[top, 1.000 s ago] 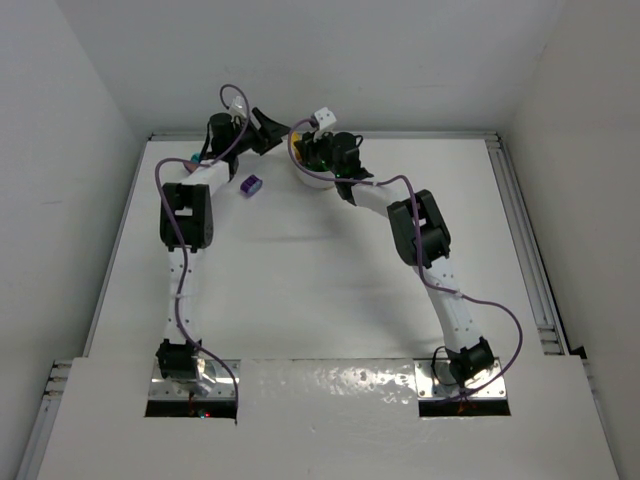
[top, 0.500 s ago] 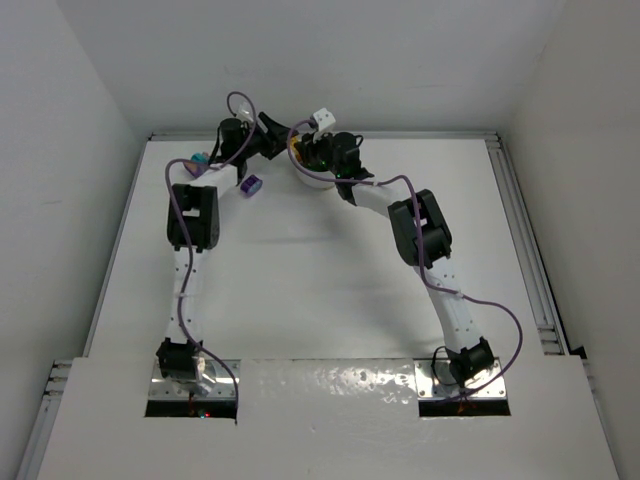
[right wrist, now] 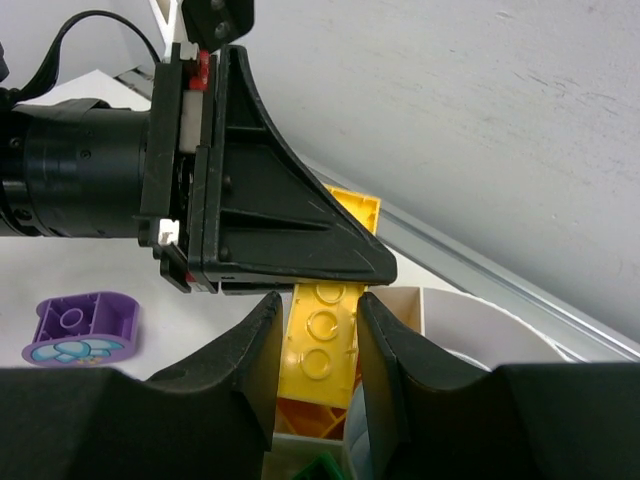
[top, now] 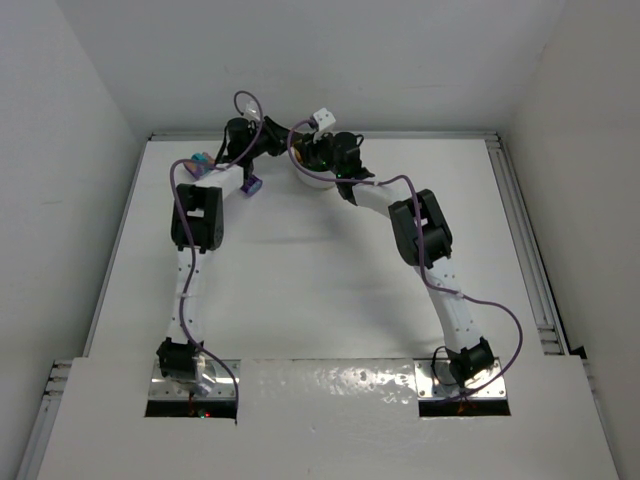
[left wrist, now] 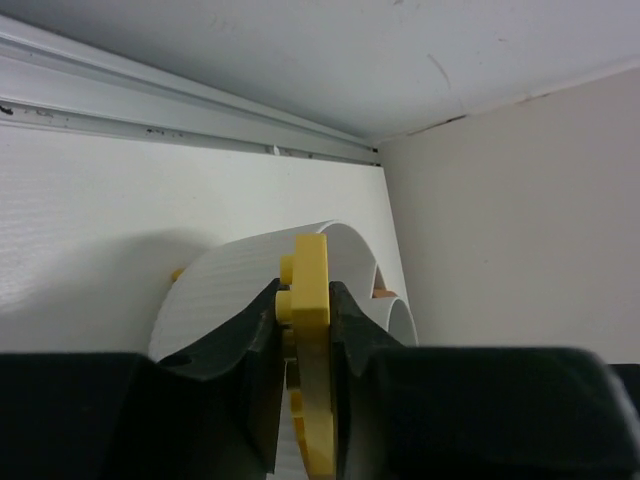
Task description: Sort the legos into containers by color
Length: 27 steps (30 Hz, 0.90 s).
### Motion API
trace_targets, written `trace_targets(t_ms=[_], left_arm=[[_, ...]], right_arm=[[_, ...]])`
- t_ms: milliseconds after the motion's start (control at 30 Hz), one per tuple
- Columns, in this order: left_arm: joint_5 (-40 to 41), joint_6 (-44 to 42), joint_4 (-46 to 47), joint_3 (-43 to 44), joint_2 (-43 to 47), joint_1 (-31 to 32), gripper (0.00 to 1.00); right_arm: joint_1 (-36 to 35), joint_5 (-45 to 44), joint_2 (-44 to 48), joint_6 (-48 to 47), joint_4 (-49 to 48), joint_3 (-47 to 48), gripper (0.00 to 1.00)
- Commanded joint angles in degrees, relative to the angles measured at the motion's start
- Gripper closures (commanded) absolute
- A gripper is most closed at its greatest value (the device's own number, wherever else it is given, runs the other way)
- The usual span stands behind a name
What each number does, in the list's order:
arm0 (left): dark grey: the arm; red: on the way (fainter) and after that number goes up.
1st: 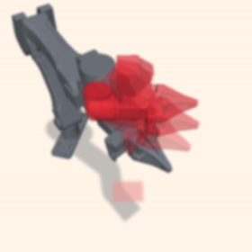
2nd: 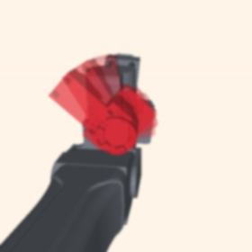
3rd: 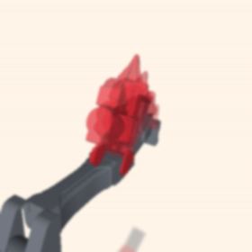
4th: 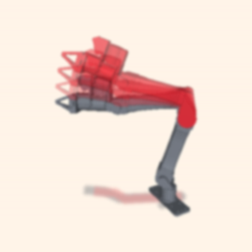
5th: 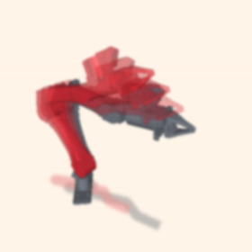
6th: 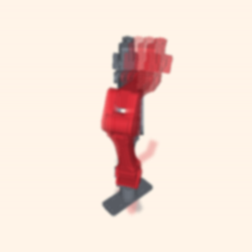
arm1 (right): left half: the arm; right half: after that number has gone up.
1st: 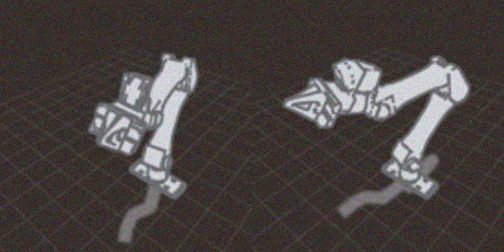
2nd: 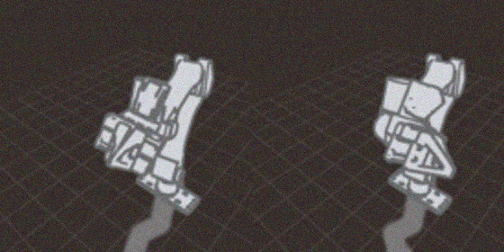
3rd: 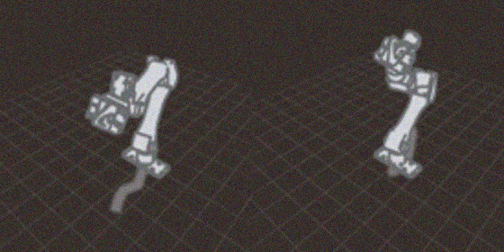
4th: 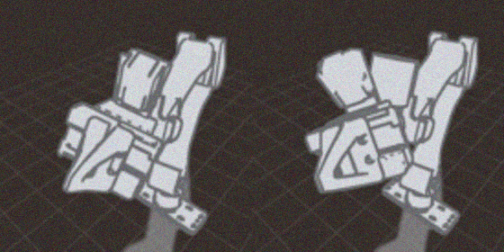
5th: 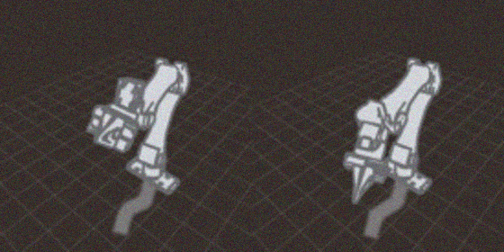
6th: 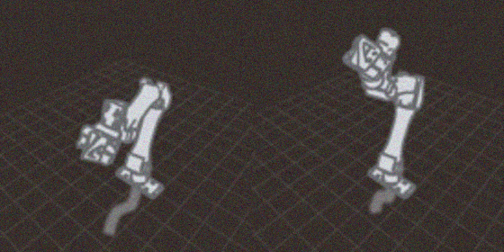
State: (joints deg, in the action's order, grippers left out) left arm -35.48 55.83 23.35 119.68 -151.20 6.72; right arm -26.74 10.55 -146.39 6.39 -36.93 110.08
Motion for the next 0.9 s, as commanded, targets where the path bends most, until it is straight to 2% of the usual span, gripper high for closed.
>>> trace_targets(t_ms=[0,33,100,300,433,633,867], left_arm=[[0.3,-0.1,2.5,1.8,-0.8,0.1,0.84],[0.2,-0.6,2.6,1.9,-0.4,0.2,0.92],[0.4,-1.9,2.5,2.7,0.0,0.2,0.96],[1.4,-9.4,1.5,6.6,1.3,0.3,0.97],[1.6,-18.4,0.2,6.9,3.1,0.8,0.98],[1.1,-31.3,2.9,1.6,6.4,2.9,0.98],[0.0,-36.9,4.2,-0.6,7.2,5.2,0.97]], right_arm=[[-0.1,1.1,3.7,-0.6,0.5,-0.7,0.65],[-0.1,1.1,3.7,-0.6,0.5,-0.7,0.65],[-0.1,1.1,3.7,-0.6,0.0,-0.5,0.65],[0.0,0.2,6.1,0.6,-2.9,-0.8,0.64],[0.1,-1.2,8.0,1.9,-5.9,-1.4,0.65],[0.3,-3.6,13.3,2.8,-10.8,-6.3,0.64],[1.0,-5.7,19.6,2.8,-15.5,-14.6,0.64]])
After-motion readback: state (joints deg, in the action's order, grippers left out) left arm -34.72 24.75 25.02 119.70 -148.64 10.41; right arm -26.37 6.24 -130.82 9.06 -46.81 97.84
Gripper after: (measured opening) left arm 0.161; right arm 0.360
